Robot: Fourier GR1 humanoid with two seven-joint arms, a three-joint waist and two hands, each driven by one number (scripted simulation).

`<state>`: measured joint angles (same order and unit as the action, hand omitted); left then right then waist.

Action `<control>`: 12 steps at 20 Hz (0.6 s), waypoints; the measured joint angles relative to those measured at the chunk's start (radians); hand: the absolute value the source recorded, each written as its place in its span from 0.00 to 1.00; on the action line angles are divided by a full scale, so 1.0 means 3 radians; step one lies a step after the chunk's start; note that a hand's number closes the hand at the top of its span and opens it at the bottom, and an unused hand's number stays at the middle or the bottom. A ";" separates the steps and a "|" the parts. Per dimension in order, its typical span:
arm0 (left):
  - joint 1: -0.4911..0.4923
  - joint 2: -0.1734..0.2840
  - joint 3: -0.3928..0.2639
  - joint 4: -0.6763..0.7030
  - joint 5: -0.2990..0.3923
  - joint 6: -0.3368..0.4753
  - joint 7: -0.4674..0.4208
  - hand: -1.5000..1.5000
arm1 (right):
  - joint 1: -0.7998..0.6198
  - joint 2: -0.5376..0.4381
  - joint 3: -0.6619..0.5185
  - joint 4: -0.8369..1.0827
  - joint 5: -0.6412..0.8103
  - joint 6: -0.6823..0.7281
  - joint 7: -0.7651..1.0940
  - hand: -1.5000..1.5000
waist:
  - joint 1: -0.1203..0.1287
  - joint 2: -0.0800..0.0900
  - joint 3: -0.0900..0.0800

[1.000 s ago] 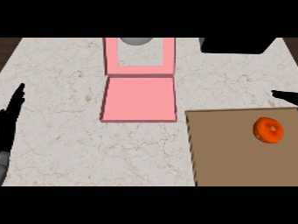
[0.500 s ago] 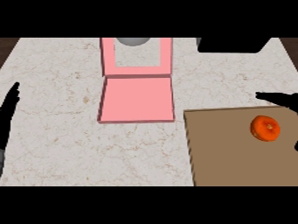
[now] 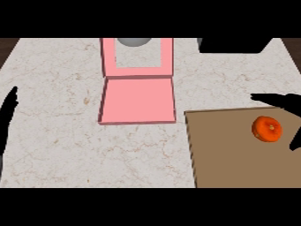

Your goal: Pick the squash from the tray and place it in the cardboard box

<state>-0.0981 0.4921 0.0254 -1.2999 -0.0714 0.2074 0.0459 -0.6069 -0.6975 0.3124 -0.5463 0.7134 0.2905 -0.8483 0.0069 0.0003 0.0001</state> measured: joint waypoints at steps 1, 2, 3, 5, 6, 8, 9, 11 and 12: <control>-0.0002 0.0012 0.0023 0.0013 -0.0001 -0.0030 -0.0006 0.50 | 0.0042 -0.0017 -0.0014 -0.0039 -0.0006 0.0006 -0.0026 0.00 | -0.0005 -0.0001 0.0000; -0.0011 -0.0020 0.0012 -0.0002 -0.0026 -0.0009 0.0024 0.50 | 0.0066 -0.0049 -0.0019 -0.0140 -0.0025 0.0057 -0.0014 0.00 | -0.0016 -0.0004 0.0000; 0.0007 -0.0042 0.0009 -0.0051 -0.0047 0.0006 0.0053 0.50 | 0.0092 -0.0056 -0.0023 -0.0175 -0.0020 0.0058 -0.0031 0.00 | -0.0014 -0.0005 -0.0001; 0.0046 -0.0088 0.0010 -0.0094 -0.0081 0.0024 0.0054 0.50 | 0.0149 -0.0054 -0.0053 -0.0315 -0.0054 0.0086 -0.0012 0.00 | -0.0019 -0.0006 -0.0001; 0.0070 -0.0072 0.0042 -0.0094 -0.0066 -0.0008 0.0045 0.50 | 0.0217 -0.0074 -0.0056 -0.0445 -0.0074 0.0111 0.0010 0.00 | -0.0026 -0.0009 -0.0002; 0.0001 -0.0103 0.0069 0.0002 -0.0099 -0.0007 -0.0006 0.50 | 0.0278 -0.0060 -0.0065 -0.0545 -0.0075 0.0117 0.0021 0.00 | -0.0030 -0.0007 -0.0002; 0.0021 -0.0120 0.0066 -0.0030 -0.0118 -0.0012 0.0005 0.50 | 0.0305 -0.0061 -0.0069 -0.0601 -0.0065 0.0138 0.0048 0.00 | -0.0028 -0.0006 -0.0002; -0.0002 -0.0134 0.0084 -0.0084 -0.0141 -0.0023 0.0073 0.50 | 0.0396 -0.0068 -0.0070 -0.0786 -0.0048 0.0186 0.0143 0.00 | -0.0032 -0.0008 -0.0002; -0.0002 -0.0124 0.0105 -0.0086 -0.0138 -0.0053 0.0080 0.50 | 0.0417 -0.0064 -0.0056 -0.0843 -0.0012 0.0205 0.0201 0.00 | -0.0030 -0.0008 -0.0002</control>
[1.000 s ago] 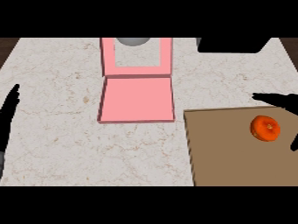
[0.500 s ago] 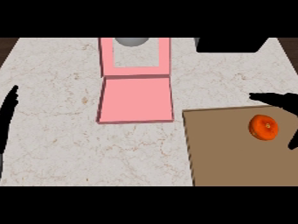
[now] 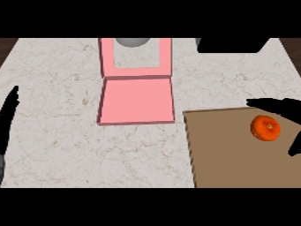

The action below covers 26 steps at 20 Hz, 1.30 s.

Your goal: Pick the squash from the tray and place it in the cardboard box

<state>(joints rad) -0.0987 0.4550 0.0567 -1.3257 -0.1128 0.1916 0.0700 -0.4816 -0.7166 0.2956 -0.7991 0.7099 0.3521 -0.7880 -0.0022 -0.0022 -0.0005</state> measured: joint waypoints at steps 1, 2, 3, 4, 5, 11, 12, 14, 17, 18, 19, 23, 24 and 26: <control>0.0035 -0.0013 0.0016 0.0045 -0.0013 0.0001 -0.0079 0.50 | 0.0013 0.0031 0.0020 -0.0012 0.0048 -0.0017 0.0046 0.00 | 0.0005 0.0001 0.0000; 0.0029 -0.0009 0.0026 0.0004 -0.0024 -0.0009 -0.0040 0.50 | 0.0049 0.0034 0.0019 -0.0102 0.0065 0.0028 0.0126 0.00 | 0.0004 0.0002 0.0000; 0.0001 0.0014 0.0051 -0.0026 -0.0008 -0.0052 0.0022 0.50 | 0.0102 0.0043 0.0016 -0.0129 0.0088 0.0028 0.0155 0.00 | 0.0004 0.0001 0.0000; 0.0014 0.0015 0.0084 0.0007 -0.0004 -0.0075 -0.0022 0.50 | 0.0152 0.0063 0.0006 -0.0204 0.0103 0.0058 0.0227 0.00 | 0.0002 0.0001 0.0001; 0.0030 -0.0004 0.0082 -0.0020 -0.0026 -0.0076 -0.0013 0.50 | 0.0202 0.0077 -0.0001 -0.0248 0.0137 0.0065 0.0273 0.00 | 0.0004 0.0002 0.0000; 0.0034 -0.0121 0.0097 -0.0048 -0.0147 -0.0065 -0.0020 0.50 | 0.0159 0.0326 -0.0093 -0.0073 0.0362 -0.0037 0.0422 1.00 | 0.0020 0.0008 0.0002; 0.0065 -0.0130 0.0092 -0.0060 -0.0156 -0.0071 -0.0037 0.50 | 0.0130 0.0362 -0.0127 -0.0018 0.0386 -0.0146 0.0412 1.00 | 0.0028 0.0008 0.0001; 0.0014 -0.0133 0.0108 -0.0025 -0.0162 -0.0093 -0.0021 0.50 | 0.0091 0.0417 -0.0178 0.0039 0.0442 -0.0339 0.0395 1.00 | 0.0025 0.0007 -0.0006; 0.0028 -0.0131 0.0129 -0.0120 -0.0176 -0.0118 0.0047 0.50 | 0.0121 0.0487 -0.0261 0.0025 0.0497 -0.0589 0.0404 1.00 | 0.0022 -0.0002 -0.0017; 0.0034 -0.0124 0.0137 -0.0157 -0.0168 -0.0145 0.0079 0.50 | 0.0110 0.0484 -0.0304 0.0071 0.0508 -0.0679 0.0359 1.00 | 0.0026 -0.0001 -0.0016; 0.0034 -0.0138 0.0143 -0.0149 -0.0176 -0.0147 0.0071 0.50 | 0.0093 0.0483 -0.0348 0.0124 0.0519 -0.0752 0.0316 1.00 | 0.0026 0.0001 -0.0014; 0.0052 -0.0157 0.0179 -0.0132 -0.0191 -0.0153 0.0035 0.50 | 0.0063 0.0561 -0.0497 0.0079 0.0527 -0.1008 0.0458 1.00 | 0.0006 -0.0002 -0.0008; 0.0080 -0.0171 0.0183 -0.0130 -0.0203 -0.0124 0.0030 0.50 | 0.0095 0.0634 -0.0539 0.0023 0.0518 -0.1058 0.0676 1.00 | -0.0021 -0.0015 -0.0010; 0.0109 -0.0157 0.0220 -0.0111 -0.0198 -0.0110 0.0048 0.50 | 0.0200 0.0789 -0.0647 -0.0018 0.0503 -0.1207 0.1139 1.00 | -0.0105 -0.0049 -0.0021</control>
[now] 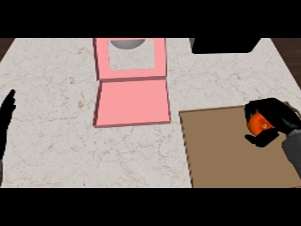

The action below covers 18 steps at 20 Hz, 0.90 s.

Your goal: Pick the squash from the tray and place it in the cardboard box

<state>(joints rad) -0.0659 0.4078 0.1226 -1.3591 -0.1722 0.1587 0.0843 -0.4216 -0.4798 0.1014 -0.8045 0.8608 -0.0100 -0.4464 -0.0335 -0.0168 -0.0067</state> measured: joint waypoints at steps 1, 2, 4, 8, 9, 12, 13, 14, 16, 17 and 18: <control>0.0030 0.0015 0.0024 0.0015 0.0000 0.0008 0.0001 0.50 | 0.0058 0.0065 -0.0069 -0.0017 -0.0021 -0.0079 0.0211 1.00 | -0.0049 -0.0027 -0.0013; 0.0051 0.0026 0.0043 0.0019 0.0000 0.0018 0.0007 0.50 | 0.0109 0.0136 -0.0143 -0.0032 -0.0047 -0.0169 0.0418 1.00 | -0.0095 -0.0056 -0.0025; 0.0102 0.0040 0.0078 0.0035 0.0002 0.0033 0.0012 0.50 | 0.0203 0.0256 -0.0255 -0.0083 -0.0046 -0.0376 0.0829 1.00 | -0.0168 -0.0094 -0.0039; 0.0162 0.0064 0.0115 0.0042 0.0004 0.0042 0.0020 0.50 | 0.0335 0.0511 -0.0312 -0.0297 0.0122 -0.0801 0.1581 1.00 | -0.0237 -0.0127 -0.0049; 0.0170 0.0069 0.0122 0.0041 0.0007 0.0041 0.0019 0.50 | 0.0354 0.0585 -0.0298 -0.0375 0.0185 -0.0900 0.1751 1.00 | -0.0242 -0.0128 -0.0047; 0.0196 0.0073 0.0131 0.0047 0.0004 0.0045 0.0008 0.50 | 0.0340 0.0773 -0.0196 -0.0694 0.0428 -0.1163 0.2172 1.00 | -0.0245 -0.0136 -0.0041; 0.0191 0.0066 0.0124 0.0046 0.0004 0.0042 0.0004 0.50 | 0.0316 0.0842 -0.0136 -0.0810 0.0530 -0.1220 0.2305 1.00 | -0.0241 -0.0135 -0.0039; 0.0201 0.0072 0.0124 0.0042 0.0001 0.0038 -0.0006 0.50 | 0.0314 0.0918 -0.0071 -0.0926 0.0632 -0.1268 0.2434 1.00 | -0.0230 -0.0135 -0.0037; 0.0200 0.0067 0.0119 0.0044 0.0008 0.0025 -0.0006 0.50 | 0.0281 0.1079 0.0079 -0.1161 0.0857 -0.1313 0.2706 1.00 | -0.0211 -0.0128 -0.0033; 0.0205 0.0057 0.0105 0.0044 0.0001 0.0025 -0.0018 0.50 | 0.0257 0.1172 0.0159 -0.1272 0.0974 -0.1306 0.2856 1.00 | -0.0196 -0.0123 -0.0031; 0.0186 0.0061 0.0103 0.0035 0.0003 0.0017 -0.0005 0.50 | 0.0245 0.1262 0.0244 -0.1385 0.1099 -0.1281 0.3011 1.00 | -0.0187 -0.0117 -0.0027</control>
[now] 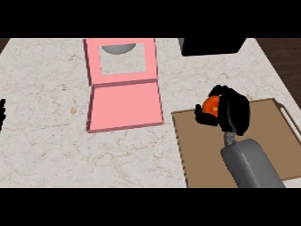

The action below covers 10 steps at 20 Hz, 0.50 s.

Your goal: Pick the squash from the tray and place it in the cardboard box

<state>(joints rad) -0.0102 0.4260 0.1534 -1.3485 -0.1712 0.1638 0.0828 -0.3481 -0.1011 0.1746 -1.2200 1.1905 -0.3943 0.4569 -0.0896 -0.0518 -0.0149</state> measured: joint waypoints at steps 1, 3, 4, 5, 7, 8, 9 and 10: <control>-0.0016 -0.0001 -0.0006 -0.0004 -0.0007 0.0002 -0.0003 0.50 | -0.0024 0.0072 0.0091 -0.0122 0.0101 0.0044 0.0168 1.00 | 0.0016 0.0009 0.0004; -0.0031 -0.0014 -0.0025 -0.0006 -0.0004 -0.0014 -0.0038 0.50 | -0.0067 0.0173 0.0312 -0.0374 0.0263 0.0157 0.0534 1.00 | 0.0069 0.0030 0.0013; -0.0044 -0.0026 -0.0049 -0.0030 0.0000 -0.0034 -0.0020 0.50 | -0.0112 0.0208 0.0432 -0.0493 0.0321 0.0229 0.0737 1.00 | 0.0106 0.0041 0.0018; -0.0054 -0.0036 -0.0067 -0.0030 0.0002 -0.0051 -0.0027 0.50 | -0.0183 0.0235 0.0545 -0.0617 0.0369 0.0314 0.0950 1.00 | 0.0138 0.0054 0.0022; -0.0111 -0.0028 -0.0079 -0.0034 0.0001 -0.0076 -0.0020 0.50 | -0.0343 0.0274 0.0773 -0.0861 0.0428 0.0506 0.1396 1.00 | 0.0196 0.0079 0.0029; -0.0132 -0.0034 -0.0091 -0.0032 -0.0007 -0.0080 -0.0031 0.50 | -0.0443 0.0286 0.0882 -0.0936 0.0443 0.0572 0.1606 1.00 | 0.0227 0.0094 0.0032; -0.0176 -0.0046 -0.0103 -0.0021 -0.0015 -0.0081 -0.0038 0.50 | -0.0568 0.0295 0.0962 -0.0965 0.0442 0.0625 0.1793 1.00 | 0.0254 0.0110 0.0035; -0.0200 -0.0041 -0.0099 -0.0007 -0.0012 -0.0091 -0.0051 0.50 | -0.0705 0.0298 0.1032 -0.0986 0.0423 0.0681 0.1941 1.00 | 0.0284 0.0122 0.0037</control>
<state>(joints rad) -0.0702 0.4137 0.1238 -1.3506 -0.1746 0.1366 0.0675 -0.5596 -0.0117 0.4842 -1.5157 1.3175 -0.1900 1.0393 -0.0043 -0.0152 -0.0039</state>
